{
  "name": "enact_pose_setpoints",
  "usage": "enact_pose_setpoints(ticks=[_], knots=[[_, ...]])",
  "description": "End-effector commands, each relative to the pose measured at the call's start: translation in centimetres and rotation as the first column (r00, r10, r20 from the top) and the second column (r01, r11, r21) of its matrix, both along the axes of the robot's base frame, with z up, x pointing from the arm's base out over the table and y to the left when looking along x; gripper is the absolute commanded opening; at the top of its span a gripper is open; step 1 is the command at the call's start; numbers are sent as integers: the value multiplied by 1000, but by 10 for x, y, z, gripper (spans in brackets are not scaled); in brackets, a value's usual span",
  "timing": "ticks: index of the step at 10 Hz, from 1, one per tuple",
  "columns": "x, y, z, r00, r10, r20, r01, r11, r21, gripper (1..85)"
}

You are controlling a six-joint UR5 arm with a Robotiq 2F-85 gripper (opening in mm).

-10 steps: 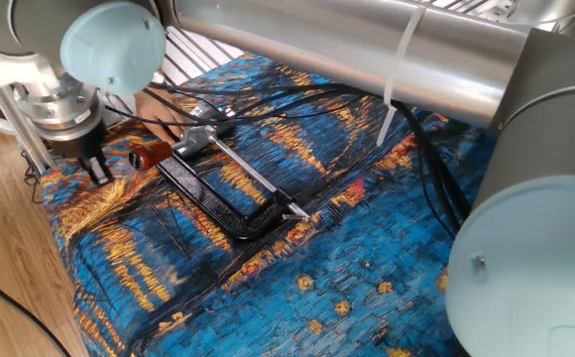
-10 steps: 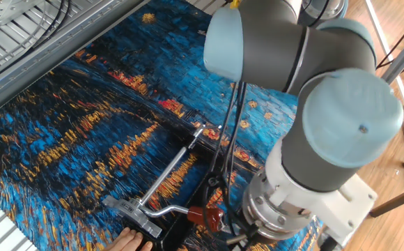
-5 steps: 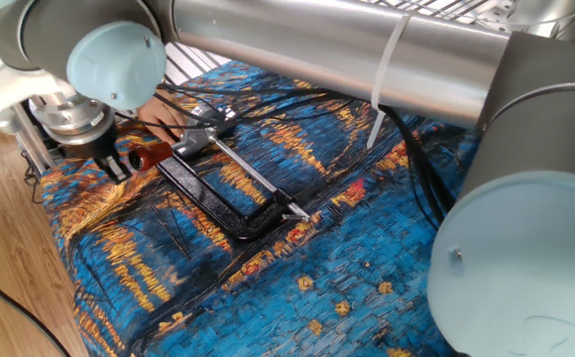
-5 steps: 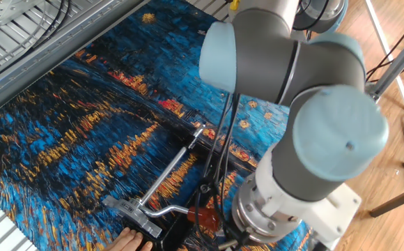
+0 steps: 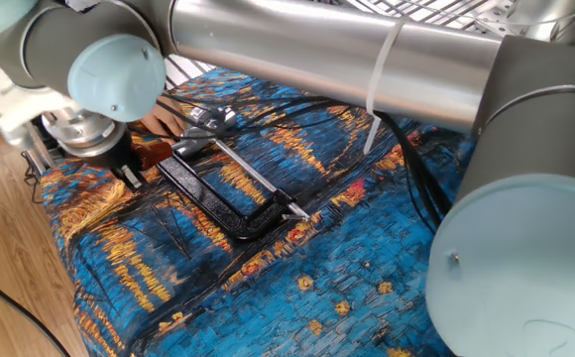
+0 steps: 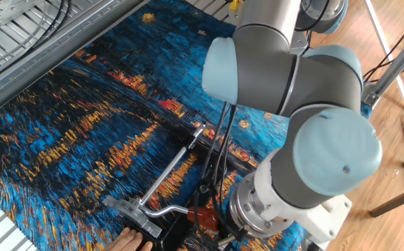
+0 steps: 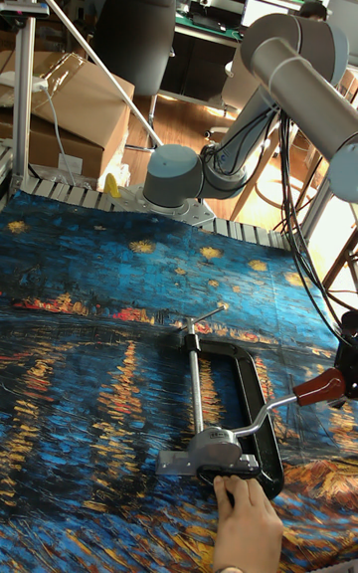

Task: Pull up the lever

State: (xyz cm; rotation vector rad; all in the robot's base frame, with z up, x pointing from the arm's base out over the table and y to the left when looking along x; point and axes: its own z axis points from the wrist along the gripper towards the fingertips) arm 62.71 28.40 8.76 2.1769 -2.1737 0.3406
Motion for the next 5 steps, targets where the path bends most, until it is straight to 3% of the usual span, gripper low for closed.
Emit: enact_pose_setpoints(ticks=[1, 2, 3, 5], knots=[[-7, -10, 5, 1000, -11, -12, 10, 997, -75, 157], [-10, -12, 19, 1000, -28, -5, 26, 988, -154, 157], [-13, -5, 11, 999, -40, 1, 39, 993, -115, 153], [-11, 6, 7, 999, -44, 10, 45, 996, -82, 157]])
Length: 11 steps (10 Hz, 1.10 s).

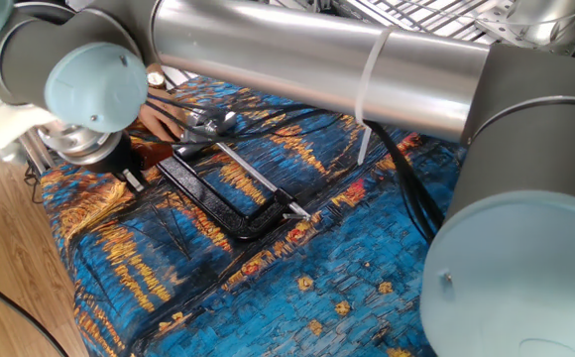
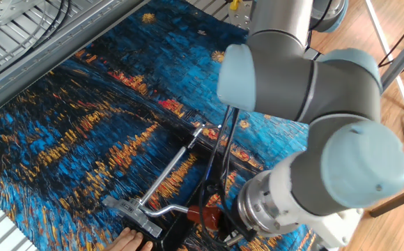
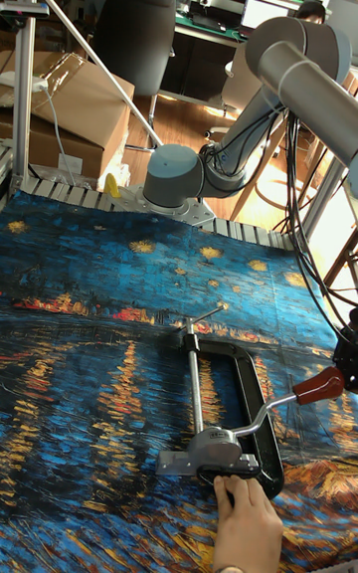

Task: Pull up the lever

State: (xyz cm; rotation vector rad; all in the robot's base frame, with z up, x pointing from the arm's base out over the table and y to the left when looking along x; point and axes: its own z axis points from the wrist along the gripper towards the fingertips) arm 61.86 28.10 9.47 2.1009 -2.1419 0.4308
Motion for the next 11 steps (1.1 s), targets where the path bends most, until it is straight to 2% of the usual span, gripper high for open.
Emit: enact_pose_setpoints(ticks=[1, 3, 5, 7, 9, 11], knots=[[3, 6, -1, 1000, -2, 18, 2, 1000, -3, 157], [10, -1, 5, 999, 20, 31, -19, 999, -28, 153], [20, 3, 9, 996, 83, 41, -83, 996, -13, 140], [19, 11, 8, 994, 99, 52, -99, 995, 1, 120], [19, -1, 27, 989, 131, 62, -128, 991, -40, 100], [17, -11, 50, 987, 153, 52, -150, 988, -44, 110]])
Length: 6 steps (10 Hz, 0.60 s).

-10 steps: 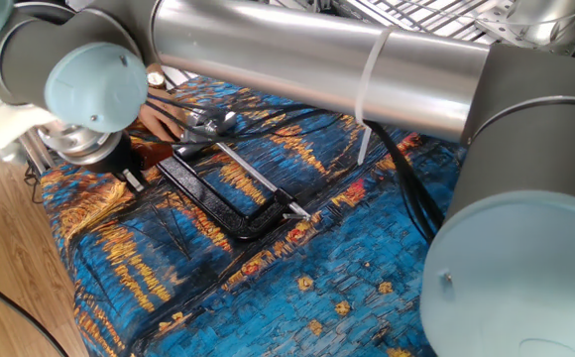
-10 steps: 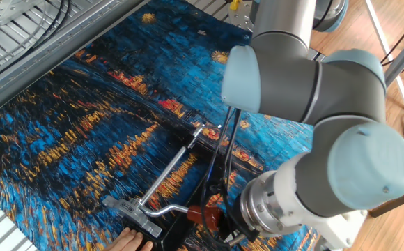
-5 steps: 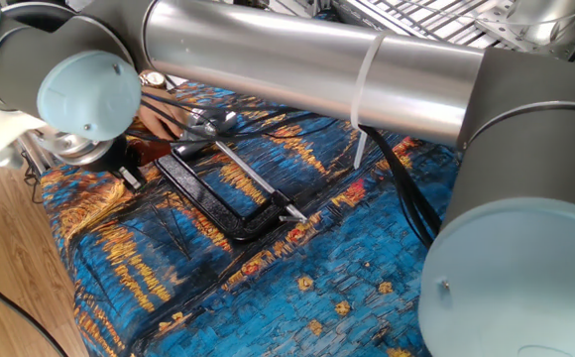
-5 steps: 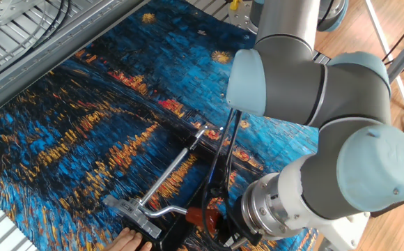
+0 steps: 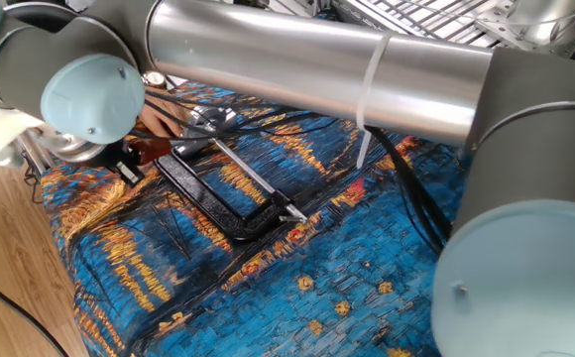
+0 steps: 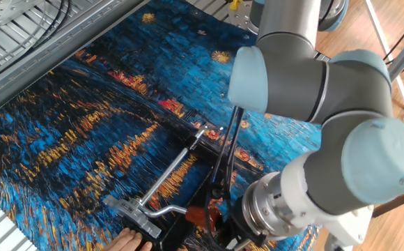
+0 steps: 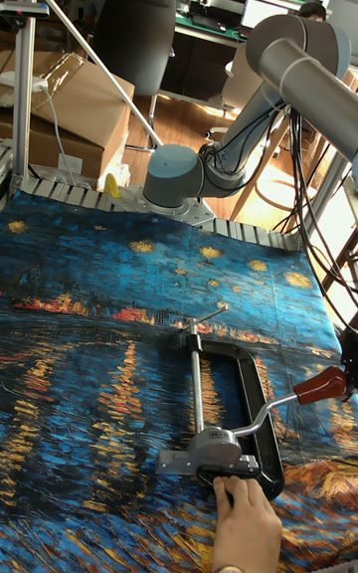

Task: Pull up the lever

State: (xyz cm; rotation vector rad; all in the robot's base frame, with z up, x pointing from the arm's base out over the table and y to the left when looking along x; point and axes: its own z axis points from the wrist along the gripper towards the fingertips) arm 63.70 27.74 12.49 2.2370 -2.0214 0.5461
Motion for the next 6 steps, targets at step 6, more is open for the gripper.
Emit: enact_pose_setpoints(ticks=[6], knots=[[5, -10, 10, 1000, -4, 5, 4, 1000, -12, 127]])
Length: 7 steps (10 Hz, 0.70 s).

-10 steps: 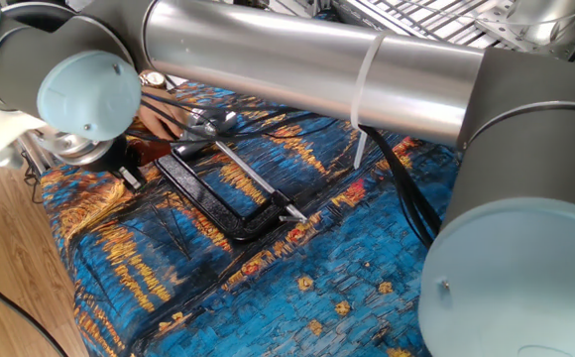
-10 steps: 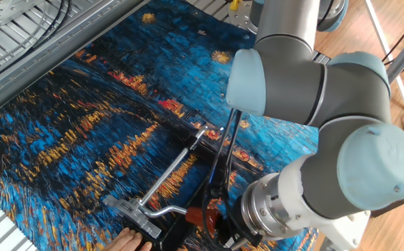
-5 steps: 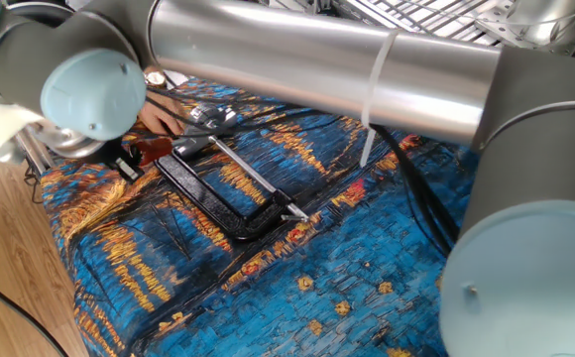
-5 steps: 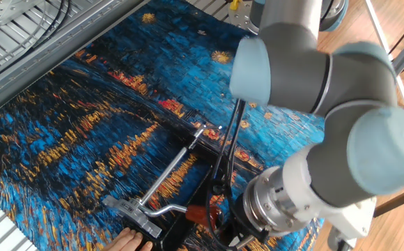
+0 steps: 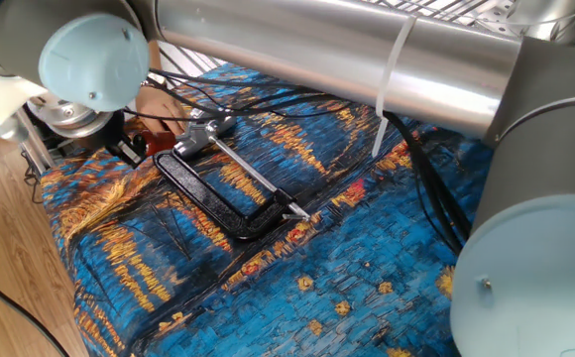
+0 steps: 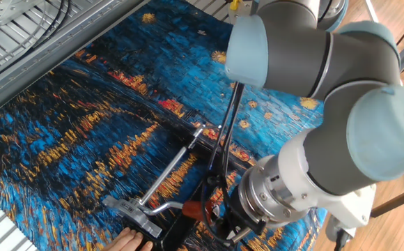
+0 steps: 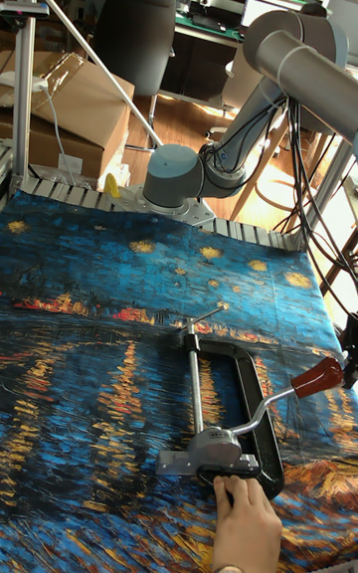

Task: Pull up the lever

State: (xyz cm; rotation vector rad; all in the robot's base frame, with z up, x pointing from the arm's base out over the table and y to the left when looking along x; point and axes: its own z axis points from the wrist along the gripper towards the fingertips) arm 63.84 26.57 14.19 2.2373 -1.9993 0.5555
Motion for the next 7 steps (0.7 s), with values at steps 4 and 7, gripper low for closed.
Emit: enact_pose_setpoints(ticks=[4, 7], knots=[[3, -20, 18, 1000, 10, -3, -10, 999, -31, 127], [4, -28, 25, 1000, 8, -9, -8, 999, -42, 127]])
